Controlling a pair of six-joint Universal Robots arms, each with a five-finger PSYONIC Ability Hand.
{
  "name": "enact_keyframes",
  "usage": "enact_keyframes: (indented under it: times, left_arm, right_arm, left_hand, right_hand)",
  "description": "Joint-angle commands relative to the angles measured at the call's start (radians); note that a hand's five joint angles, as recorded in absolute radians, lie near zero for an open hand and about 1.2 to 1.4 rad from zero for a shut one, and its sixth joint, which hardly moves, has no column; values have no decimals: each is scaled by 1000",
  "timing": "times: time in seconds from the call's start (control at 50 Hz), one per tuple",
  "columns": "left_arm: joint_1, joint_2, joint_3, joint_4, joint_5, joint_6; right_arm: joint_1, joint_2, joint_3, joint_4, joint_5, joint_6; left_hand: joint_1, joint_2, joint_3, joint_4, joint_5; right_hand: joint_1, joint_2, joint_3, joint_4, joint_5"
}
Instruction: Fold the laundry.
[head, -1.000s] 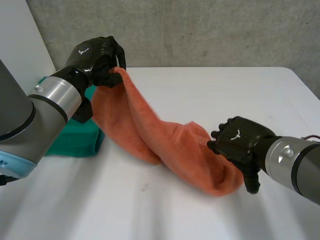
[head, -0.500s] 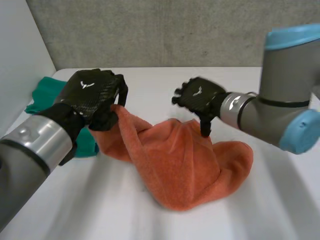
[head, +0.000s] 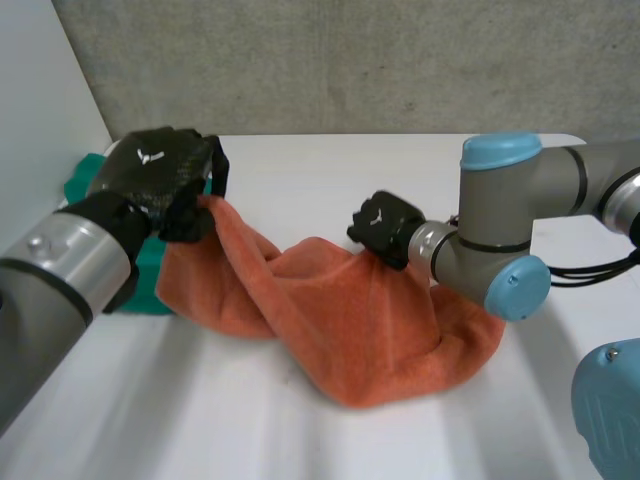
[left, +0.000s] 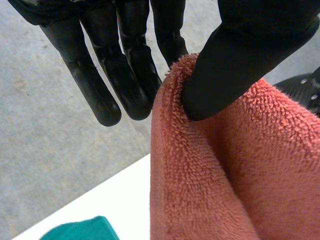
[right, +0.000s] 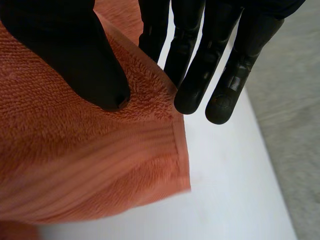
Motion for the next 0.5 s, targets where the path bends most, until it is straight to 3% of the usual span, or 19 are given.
enact_keyframes:
  times: [0.02,0.14,0.22,0.34,0.5]
  left_arm:
    - [14,-123,177,82,-27,9]
    - [11,-245,455,206,-99,111]
    - [6,-257,563,333,-120,194]
    - [-3,-205,517,407,-121,213]
    - [-11,-105,143,378,-110,222]
  right_arm:
    - [-47,-93,-101,-126,59,209]
    - [-174,-237,-236,-334,237,458]
    - [-205,-331,-239,-397,262,545]
    - [-233,-475,-80,-390,211,579]
    - [-355,-716,474,-348,19,519]
  left_hand:
    - [251,202,205,198,249]
    - [251,202,205,198,249]
    - [251,202,205,198,249]
    - [251,202,205,198,249]
    - [251,202,205,198,249]
  right_hand:
    - [434,230,219,209,248]
    - [434,230,219,209,248]
    - [434,230,219,209,248]
    - [434,230,219,209,248]
    - [434,230,219,209,248]
